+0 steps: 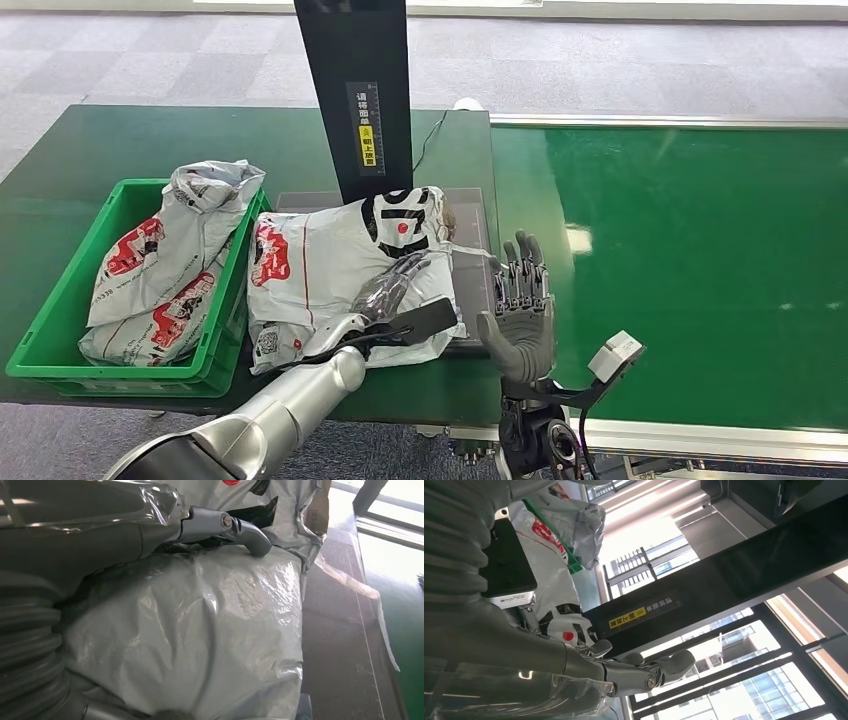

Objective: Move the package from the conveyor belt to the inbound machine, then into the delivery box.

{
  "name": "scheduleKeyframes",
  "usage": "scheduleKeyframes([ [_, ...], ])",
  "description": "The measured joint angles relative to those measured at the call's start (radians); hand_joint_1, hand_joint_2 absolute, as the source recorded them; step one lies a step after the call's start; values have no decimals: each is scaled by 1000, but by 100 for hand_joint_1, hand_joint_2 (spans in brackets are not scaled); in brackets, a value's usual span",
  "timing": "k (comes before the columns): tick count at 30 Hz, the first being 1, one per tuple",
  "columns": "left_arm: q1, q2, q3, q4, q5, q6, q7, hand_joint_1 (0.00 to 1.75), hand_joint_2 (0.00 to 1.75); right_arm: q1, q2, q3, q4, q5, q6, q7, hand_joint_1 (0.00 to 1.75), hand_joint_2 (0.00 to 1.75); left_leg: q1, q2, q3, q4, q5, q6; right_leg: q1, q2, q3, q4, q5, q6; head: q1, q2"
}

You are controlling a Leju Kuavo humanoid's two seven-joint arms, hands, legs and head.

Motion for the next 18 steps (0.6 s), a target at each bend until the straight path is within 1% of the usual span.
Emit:
scheduleKeyframes([
  [3, 5, 1, -16, 0, -29, -6, 9, 0, 175, -1, -1, -5, 2, -3, 0, -2, 0, 175, 0, -1, 4, 0, -1, 0, 0, -1, 5, 0, -1, 0, 0, 0],
  [12, 7, 5, -31, 1, -37, -17, 16, 0, 175, -4, -1, -16, 6, -4, 0, -2, 0, 175, 0, -1, 10, 0, -2, 0, 0, -2, 12, 0, -2, 1, 0, 0],
  [13, 7, 5, -32, 1, -41, -19, 20, 25, 175, -5, -1, -17, 7, -4, 0, -2, 0, 175, 0, -2, 10, 0, -2, 0, 0, -2, 13, 0, -2, 1, 0, 0],
  [16, 10, 7, -33, 1, -51, -20, 25, 156, 175, -17, -1, -17, 12, -5, 0, -2, 0, 175, 0, -2, 12, -1, -2, 0, 0, -2, 15, 0, -2, 1, 0, 0],
  [17, 12, 7, -33, 1, -52, -19, 24, 175, 175, -21, -1, -17, 13, -6, 0, -2, 0, 175, 0, -2, 13, -1, -2, 0, 0, -2, 16, 0, -2, 1, 0, 0],
  [18, 14, 8, -33, 2, -53, -18, 22, 175, 175, -23, -1, -17, 15, -6, 0, -2, 0, 175, 0, -2, 13, -1, -2, 0, 0, -2, 16, 0, -2, 1, 0, 0],
])
